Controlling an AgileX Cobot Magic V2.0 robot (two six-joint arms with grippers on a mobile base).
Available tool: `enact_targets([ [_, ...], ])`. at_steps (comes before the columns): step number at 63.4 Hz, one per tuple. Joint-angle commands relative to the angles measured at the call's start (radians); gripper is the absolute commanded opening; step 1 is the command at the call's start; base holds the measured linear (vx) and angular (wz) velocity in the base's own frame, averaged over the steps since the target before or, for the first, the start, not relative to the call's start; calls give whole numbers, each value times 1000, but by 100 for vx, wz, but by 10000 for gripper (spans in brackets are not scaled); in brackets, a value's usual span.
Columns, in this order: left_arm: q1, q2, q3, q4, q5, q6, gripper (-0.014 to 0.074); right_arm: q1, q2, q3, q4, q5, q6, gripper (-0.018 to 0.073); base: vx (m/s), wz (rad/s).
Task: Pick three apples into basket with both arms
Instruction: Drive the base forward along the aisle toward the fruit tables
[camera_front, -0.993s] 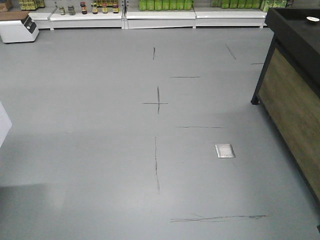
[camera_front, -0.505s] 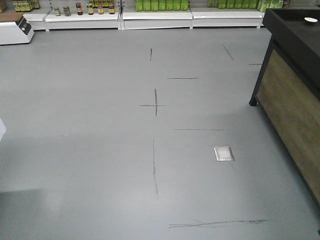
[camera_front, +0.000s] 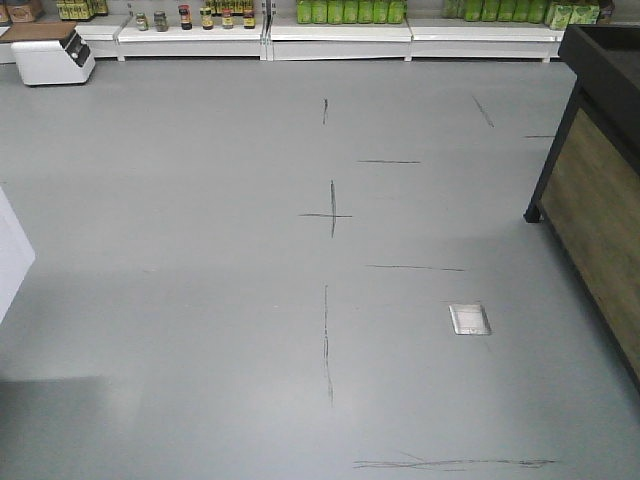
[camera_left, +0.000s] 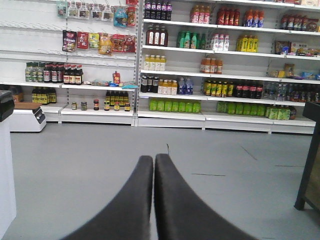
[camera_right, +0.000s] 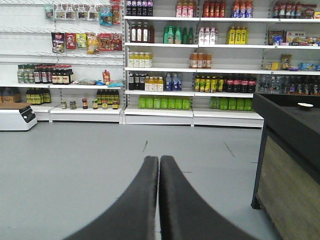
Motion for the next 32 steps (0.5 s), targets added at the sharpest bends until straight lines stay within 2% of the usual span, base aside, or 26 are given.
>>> enact_targets([
  [1,-3,-13,23,-5,-66,-9,-6,1,-11,15,-10,-71,-4,-9,6,5],
  [32,-3,-13,23,-5,-66,-9,-6,1,-11,15,-10,-71,-4,-9,9,2],
])
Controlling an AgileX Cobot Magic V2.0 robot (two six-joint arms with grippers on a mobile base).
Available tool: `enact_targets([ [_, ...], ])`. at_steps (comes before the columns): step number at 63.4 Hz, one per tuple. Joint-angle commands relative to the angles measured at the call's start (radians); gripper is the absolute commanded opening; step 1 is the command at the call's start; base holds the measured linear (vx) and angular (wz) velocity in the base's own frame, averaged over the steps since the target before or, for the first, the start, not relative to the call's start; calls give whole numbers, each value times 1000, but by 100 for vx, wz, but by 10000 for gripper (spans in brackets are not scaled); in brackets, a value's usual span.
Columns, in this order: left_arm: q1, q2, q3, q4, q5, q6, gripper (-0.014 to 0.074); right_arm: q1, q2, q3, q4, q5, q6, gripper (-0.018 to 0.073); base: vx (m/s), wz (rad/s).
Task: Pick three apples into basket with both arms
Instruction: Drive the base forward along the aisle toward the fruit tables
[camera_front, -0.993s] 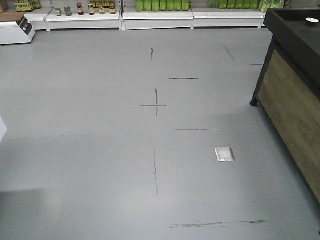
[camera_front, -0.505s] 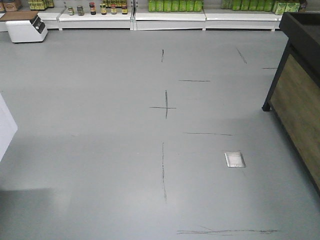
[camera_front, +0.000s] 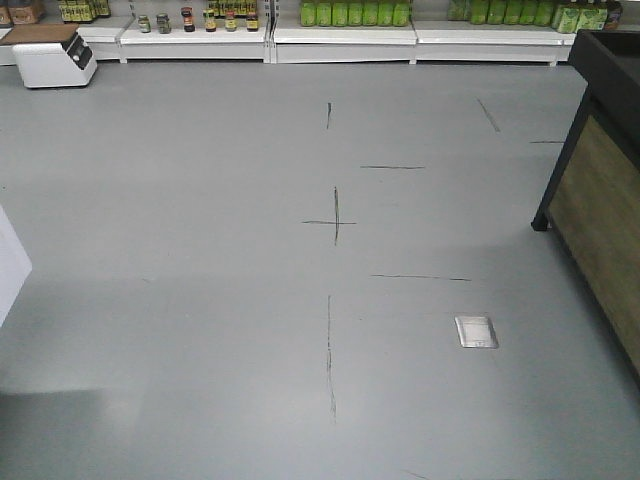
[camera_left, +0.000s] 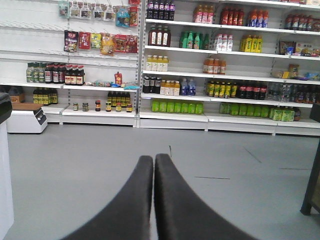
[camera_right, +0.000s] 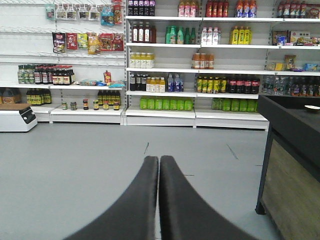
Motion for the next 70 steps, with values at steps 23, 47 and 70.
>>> enact_targets([
  [23,-3,-13,23,-5,-66,-9,-6,1,-11,15,-10,-71,-4,-9,14,-1],
  [47,-3,-13,23,-5,-66,-9,-6,1,-11,15,-10,-71,-4,-9,15,-2],
  [70,-3,-13,23,-5,-66,-9,-6,1,-11,15,-10,-71,-4,-9,15,-2],
])
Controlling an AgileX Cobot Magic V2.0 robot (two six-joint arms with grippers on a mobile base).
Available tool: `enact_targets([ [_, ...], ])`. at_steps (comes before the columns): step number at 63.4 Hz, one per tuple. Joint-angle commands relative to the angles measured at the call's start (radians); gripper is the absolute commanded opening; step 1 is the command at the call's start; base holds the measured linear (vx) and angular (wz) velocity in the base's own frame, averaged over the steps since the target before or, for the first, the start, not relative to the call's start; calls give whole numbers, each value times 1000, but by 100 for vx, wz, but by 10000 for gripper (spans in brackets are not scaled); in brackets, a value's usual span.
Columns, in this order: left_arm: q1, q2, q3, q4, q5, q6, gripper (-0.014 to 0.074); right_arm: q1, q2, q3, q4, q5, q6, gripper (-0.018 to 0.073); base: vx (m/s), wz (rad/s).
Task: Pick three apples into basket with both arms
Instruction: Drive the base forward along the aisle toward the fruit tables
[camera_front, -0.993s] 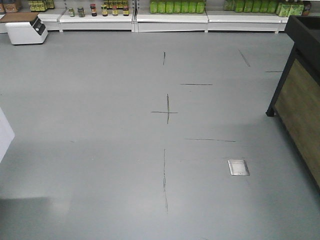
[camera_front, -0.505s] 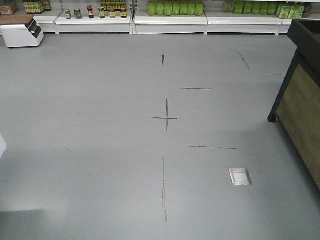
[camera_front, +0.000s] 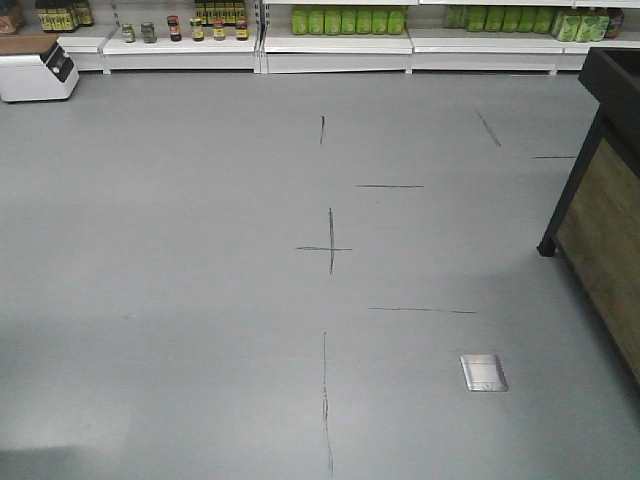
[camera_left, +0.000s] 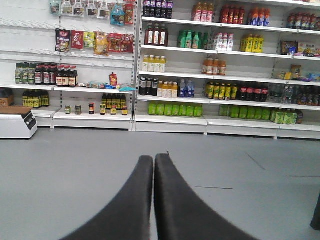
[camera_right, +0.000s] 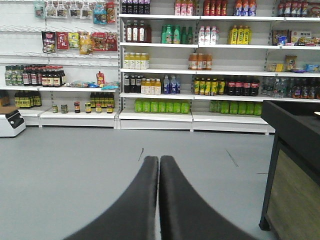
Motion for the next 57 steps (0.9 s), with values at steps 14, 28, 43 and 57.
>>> enact_targets([
  [14,-3,-13,23,-5,-66,-9,-6,1,-11,15,-10,-71,-4,-9,15,-3],
  [28,-3,-13,23,-5,-66,-9,-6,1,-11,15,-10,-71,-4,-9,13,-6],
  [43,-3,-13,23,-5,-66,-9,-6,1,-11,15,-10,-71,-4,-9,12,-8],
  [57,-3,-13,23,-5,-66,-9,-6,1,-11,15,-10,-71,-4,-9,11,-9],
])
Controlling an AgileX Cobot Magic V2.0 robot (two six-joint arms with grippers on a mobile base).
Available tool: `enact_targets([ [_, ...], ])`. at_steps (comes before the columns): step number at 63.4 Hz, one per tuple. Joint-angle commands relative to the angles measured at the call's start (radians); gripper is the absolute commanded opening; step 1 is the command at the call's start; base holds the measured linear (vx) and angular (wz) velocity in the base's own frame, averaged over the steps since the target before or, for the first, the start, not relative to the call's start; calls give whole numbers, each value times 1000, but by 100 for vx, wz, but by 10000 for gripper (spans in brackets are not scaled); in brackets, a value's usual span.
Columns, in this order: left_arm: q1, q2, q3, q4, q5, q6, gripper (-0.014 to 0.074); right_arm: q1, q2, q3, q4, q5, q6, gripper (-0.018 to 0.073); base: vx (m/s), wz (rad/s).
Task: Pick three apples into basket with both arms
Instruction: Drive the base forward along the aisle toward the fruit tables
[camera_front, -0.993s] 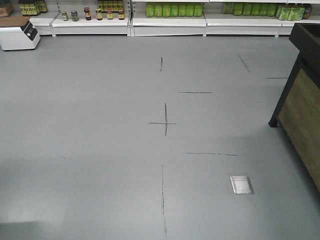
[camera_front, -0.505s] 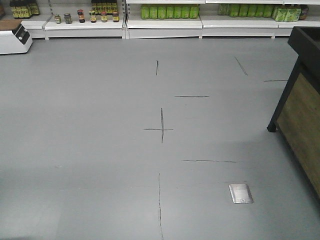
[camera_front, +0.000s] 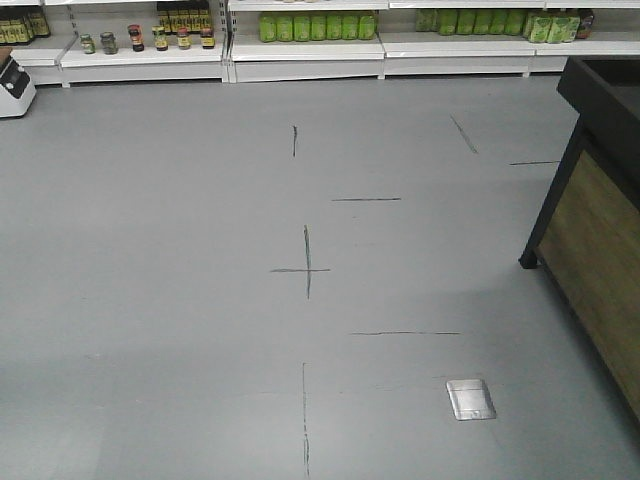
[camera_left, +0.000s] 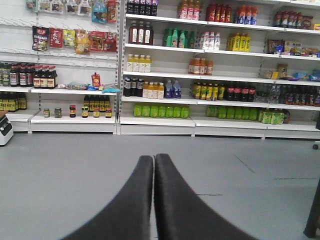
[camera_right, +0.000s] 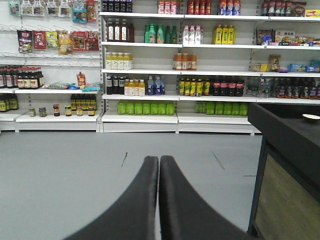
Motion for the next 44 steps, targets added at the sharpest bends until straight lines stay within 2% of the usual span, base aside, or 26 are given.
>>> enact_targets([
  [1,-3,-13,23,-5,-66,-9,-6,1,-11,15,-10,-71,-4,-9,11,-8],
  [44,-3,-13,23,-5,-66,-9,-6,1,-11,15,-10,-71,-4,-9,11,-8],
])
